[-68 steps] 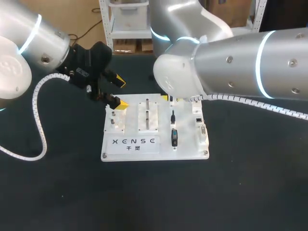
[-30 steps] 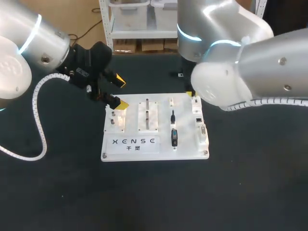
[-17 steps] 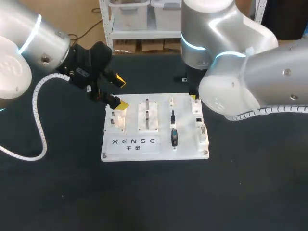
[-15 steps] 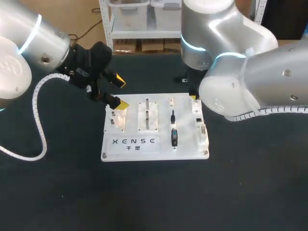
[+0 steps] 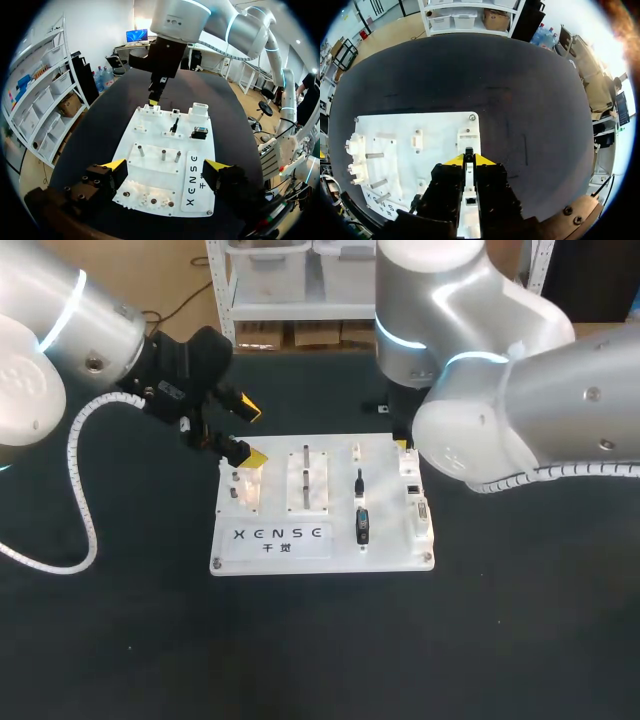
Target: Insert the USB connector, Ethernet cable, and multi-pin plug into their matching sockets one by one.
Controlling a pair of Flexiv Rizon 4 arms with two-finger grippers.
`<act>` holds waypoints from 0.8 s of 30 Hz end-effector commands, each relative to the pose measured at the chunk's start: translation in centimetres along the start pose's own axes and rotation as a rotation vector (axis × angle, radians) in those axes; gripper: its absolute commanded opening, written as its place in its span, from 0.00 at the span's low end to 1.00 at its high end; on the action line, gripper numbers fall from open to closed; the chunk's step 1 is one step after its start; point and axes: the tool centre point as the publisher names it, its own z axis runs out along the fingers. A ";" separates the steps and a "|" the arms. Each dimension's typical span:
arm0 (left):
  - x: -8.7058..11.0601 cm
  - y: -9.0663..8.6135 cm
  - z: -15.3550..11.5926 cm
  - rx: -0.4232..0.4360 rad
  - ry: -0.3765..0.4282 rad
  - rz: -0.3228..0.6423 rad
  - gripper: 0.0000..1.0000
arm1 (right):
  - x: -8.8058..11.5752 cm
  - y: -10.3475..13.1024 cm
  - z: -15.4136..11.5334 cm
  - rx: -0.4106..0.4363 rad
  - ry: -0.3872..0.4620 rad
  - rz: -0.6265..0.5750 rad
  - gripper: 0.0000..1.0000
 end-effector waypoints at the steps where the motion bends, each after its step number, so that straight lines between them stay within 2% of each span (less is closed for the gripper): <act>1: 0.1 -0.1 0.0 -0.001 -0.004 0.002 1.00 | 0.0 0.0 0.4 0.010 0.002 0.006 0.00; 14: 0.1 -0.1 0.0 -0.001 -0.004 0.002 1.00 | -0.1 -0.2 2.2 0.018 0.050 0.032 0.00; 22: 0.1 -0.1 0.0 -0.001 -0.004 0.002 1.00 | -0.3 -0.7 2.6 -0.018 0.080 0.033 0.00; 23: 0.1 -0.1 0.0 -0.001 -0.004 0.002 1.00 | -0.5 -0.8 2.4 -0.019 0.079 0.032 0.10; 24: 0.1 -0.1 0.0 -0.001 -0.004 0.002 1.00 | -0.7 -1.0 2.1 -0.025 0.074 0.030 0.33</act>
